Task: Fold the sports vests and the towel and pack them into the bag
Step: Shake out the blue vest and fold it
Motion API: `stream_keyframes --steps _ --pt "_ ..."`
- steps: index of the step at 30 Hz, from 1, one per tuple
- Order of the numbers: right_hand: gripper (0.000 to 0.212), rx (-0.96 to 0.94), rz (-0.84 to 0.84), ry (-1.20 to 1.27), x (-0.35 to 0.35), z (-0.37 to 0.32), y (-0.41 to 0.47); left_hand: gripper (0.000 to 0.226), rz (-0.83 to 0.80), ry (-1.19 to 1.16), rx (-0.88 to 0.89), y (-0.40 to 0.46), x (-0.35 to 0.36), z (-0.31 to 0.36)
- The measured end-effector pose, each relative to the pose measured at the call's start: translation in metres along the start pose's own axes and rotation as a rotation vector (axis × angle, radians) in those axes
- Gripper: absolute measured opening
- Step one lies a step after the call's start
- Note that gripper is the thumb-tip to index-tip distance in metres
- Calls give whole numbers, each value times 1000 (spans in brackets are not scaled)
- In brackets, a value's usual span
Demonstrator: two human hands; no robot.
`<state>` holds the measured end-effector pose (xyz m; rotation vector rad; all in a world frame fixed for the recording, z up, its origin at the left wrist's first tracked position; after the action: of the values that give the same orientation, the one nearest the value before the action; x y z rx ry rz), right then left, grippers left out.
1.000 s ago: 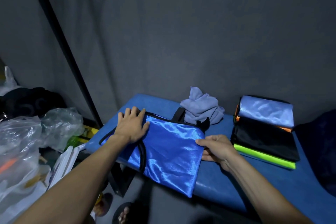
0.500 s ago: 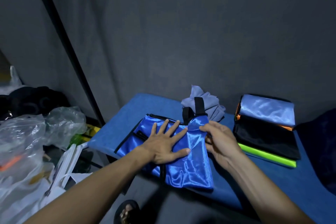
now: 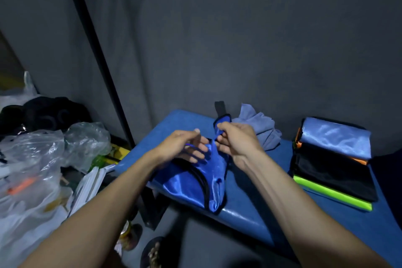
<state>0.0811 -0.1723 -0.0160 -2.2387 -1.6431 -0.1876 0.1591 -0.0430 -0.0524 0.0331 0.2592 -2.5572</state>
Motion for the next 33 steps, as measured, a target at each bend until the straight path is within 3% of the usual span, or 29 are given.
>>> stream_keyframes --steps 3,5,6,8,9,11,15,17,23,30,33 --pt "11 73 -62 -117 49 22 25 54 12 -222 -116 -14 -23 -21" --pt "54 160 -177 -208 75 50 33 49 33 -239 -159 -20 -38 -39" --pt "64 181 -240 -263 84 61 32 41 41 -239 -172 -20 -42 -46" --pt "49 141 -336 -401 91 70 21 19 72 -224 -166 -21 -48 -53" --pt "38 66 -361 -545 88 67 15 10 93 -207 -153 -21 -49 -53" --pt "32 -149 -391 -941 83 54 -5 21 152 -125 -149 -21 -50 -49" --pt "65 -336 -485 -1644 74 68 -51 43 297 139 -118 -21 -62 -33" --pt "67 -361 -457 -1825 66 78 -62 42 373 287 -53 -20 -72 -21" --pt "30 -590 -312 -1809 58 83 -72 42 423 630 -94 -22 -79 -20" --pt "31 -630 -331 -1748 49 92 -73 45 480 761 -29 -32 -69 -9" --pt "33 -599 -340 -1526 40 89 -69 43 500 751 -34 -33 -69 -12"
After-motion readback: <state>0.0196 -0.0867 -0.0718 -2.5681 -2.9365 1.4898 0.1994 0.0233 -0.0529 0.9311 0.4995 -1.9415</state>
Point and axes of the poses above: each hand's wrist, its own y-axis towards the middle knuckle, its own x-axis out of the palm, z = x × y, the point moved 10 cm from there along y, towards the middle knuckle, and after that the axes turned 14 degrees about -z, right-handed, at the moved point
